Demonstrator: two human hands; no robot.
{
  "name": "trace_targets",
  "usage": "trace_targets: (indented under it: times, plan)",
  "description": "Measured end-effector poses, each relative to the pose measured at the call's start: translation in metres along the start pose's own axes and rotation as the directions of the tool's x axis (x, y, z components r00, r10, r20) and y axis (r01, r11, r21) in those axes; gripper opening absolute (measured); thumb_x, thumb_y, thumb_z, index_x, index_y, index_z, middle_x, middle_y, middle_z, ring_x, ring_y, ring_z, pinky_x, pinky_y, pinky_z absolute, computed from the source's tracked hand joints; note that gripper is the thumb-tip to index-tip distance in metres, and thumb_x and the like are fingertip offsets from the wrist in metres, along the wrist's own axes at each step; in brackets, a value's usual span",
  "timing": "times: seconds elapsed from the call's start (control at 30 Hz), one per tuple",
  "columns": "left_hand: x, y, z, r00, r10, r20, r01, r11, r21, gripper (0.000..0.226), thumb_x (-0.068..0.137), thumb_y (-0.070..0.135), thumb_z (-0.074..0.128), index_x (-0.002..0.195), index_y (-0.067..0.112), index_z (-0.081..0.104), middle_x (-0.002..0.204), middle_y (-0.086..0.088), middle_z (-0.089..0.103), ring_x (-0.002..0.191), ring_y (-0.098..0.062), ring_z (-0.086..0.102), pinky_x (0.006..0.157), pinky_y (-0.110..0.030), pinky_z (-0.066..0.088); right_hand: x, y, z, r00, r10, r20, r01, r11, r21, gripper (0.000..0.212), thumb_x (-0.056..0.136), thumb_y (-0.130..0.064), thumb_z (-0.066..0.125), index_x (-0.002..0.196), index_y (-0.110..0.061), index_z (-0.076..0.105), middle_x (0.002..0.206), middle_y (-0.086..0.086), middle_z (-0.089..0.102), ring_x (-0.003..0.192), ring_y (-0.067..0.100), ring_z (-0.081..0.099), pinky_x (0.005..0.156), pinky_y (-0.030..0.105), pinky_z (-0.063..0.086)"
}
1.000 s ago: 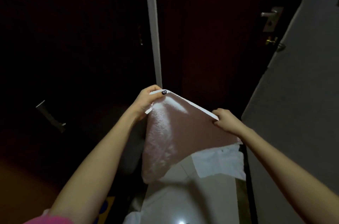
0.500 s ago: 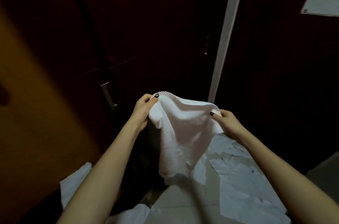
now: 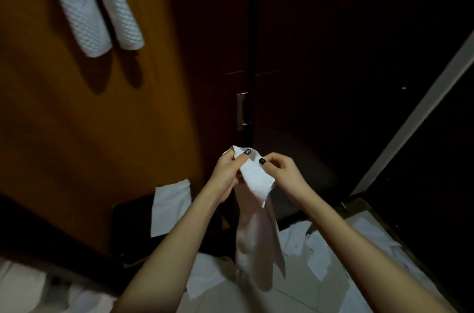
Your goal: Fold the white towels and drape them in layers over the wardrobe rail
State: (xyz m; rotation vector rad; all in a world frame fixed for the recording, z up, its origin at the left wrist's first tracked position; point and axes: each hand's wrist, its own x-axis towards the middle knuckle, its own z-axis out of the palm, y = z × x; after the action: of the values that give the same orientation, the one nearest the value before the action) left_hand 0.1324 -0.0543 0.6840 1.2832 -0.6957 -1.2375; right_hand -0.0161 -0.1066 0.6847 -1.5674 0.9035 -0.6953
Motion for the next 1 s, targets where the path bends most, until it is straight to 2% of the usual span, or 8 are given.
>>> trace_targets:
  times: [0.17,0.3,0.4,0.5,0.57,0.77,0.87,1.0]
  plan:
    - [-0.024,0.013,-0.042,0.971,0.107,-0.215,-0.094,0.993,0.072,0.013,0.099,0.015,0.052,0.097,0.022,0.062,0.096,0.000,0.069,0.092,-0.014,0.067,0.076,-0.033,0.058,0.004,-0.026,0.042,0.986,-0.098,0.132,0.101,0.995,-0.015,0.013,0.097,-0.004,0.052,0.101,-0.016,0.057,0.081,0.004,0.058,0.065,0.008,0.054,0.055,0.019,0.044]
    - [-0.044,0.018,-0.074,0.934,0.177,-0.311,-0.180,0.984,0.019,0.011,0.099,0.019,0.053,0.101,0.020,0.064,0.099,-0.007,0.072,0.092,-0.019,0.071,0.079,-0.036,0.059,0.006,-0.043,0.080,0.952,-0.142,0.272,0.171,0.982,-0.086,0.022,0.096,0.001,0.045,0.106,-0.011,0.061,0.104,0.009,0.062,0.089,0.020,0.061,0.072,0.030,0.049]
    - [-0.056,0.019,-0.097,0.909,0.185,-0.373,-0.228,0.971,-0.073,0.016,0.099,0.020,0.053,0.106,0.011,0.064,0.100,-0.011,0.072,0.092,-0.023,0.071,0.077,-0.033,0.059,0.006,-0.050,0.109,0.938,-0.118,0.325,0.155,0.984,-0.091,0.012,0.096,-0.016,0.057,0.104,-0.015,0.067,0.106,0.004,0.067,0.097,0.017,0.065,0.080,0.029,0.052]
    - [-0.064,0.020,-0.119,0.872,0.176,-0.457,-0.252,0.961,-0.111,0.014,0.099,0.019,0.054,0.103,0.012,0.065,0.095,-0.008,0.073,0.088,-0.021,0.071,0.072,-0.029,0.058,0.011,-0.052,0.142,0.951,-0.133,0.280,0.189,0.965,-0.182,0.014,0.085,-0.016,0.072,0.091,-0.027,0.063,0.103,-0.003,0.064,0.095,0.013,0.063,0.077,0.025,0.050]
    - [-0.070,0.020,-0.134,0.873,0.139,-0.468,-0.244,0.955,-0.171,0.015,0.098,0.015,0.055,0.106,0.007,0.064,0.098,-0.012,0.072,0.090,-0.023,0.071,0.074,-0.032,0.059,0.018,-0.057,0.159,0.947,-0.160,0.277,0.230,0.943,-0.240,0.014,0.082,-0.009,0.073,0.084,-0.021,0.065,0.094,-0.002,0.067,0.089,0.010,0.063,0.075,0.027,0.049]
    - [-0.086,0.014,-0.200,0.768,0.108,-0.631,-0.177,0.983,-0.048,0.013,0.094,0.003,0.052,0.105,0.011,0.050,0.100,-0.018,0.067,0.071,-0.019,0.069,0.066,-0.026,0.058,0.037,-0.055,0.199,0.921,-0.121,0.371,0.273,0.878,-0.392,0.029,0.080,-0.013,0.077,0.062,-0.021,0.056,0.066,-0.008,0.059,0.056,-0.003,0.050,0.054,0.016,0.039]
    - [-0.093,0.004,-0.237,0.802,0.177,-0.571,-0.141,0.984,0.107,0.040,0.094,0.000,0.050,0.127,0.021,0.043,0.086,-0.010,0.063,0.069,-0.017,0.062,0.069,-0.029,0.055,0.039,-0.050,0.211,0.916,-0.112,0.386,0.283,0.861,-0.422,0.028,0.084,-0.018,0.075,0.064,-0.021,0.055,0.069,-0.007,0.059,0.062,0.002,0.053,0.055,0.016,0.040]
    - [-0.095,-0.009,-0.264,0.934,0.147,-0.325,0.031,0.874,0.484,0.018,0.097,0.020,0.056,0.113,0.018,0.065,0.084,0.005,0.060,0.076,-0.009,0.056,0.070,-0.022,0.045,0.049,-0.057,0.210,0.878,-0.088,0.470,0.340,0.807,-0.483,0.020,0.091,-0.023,0.067,0.077,-0.009,0.066,0.078,0.005,0.066,0.074,0.021,0.061,0.066,0.032,0.047]
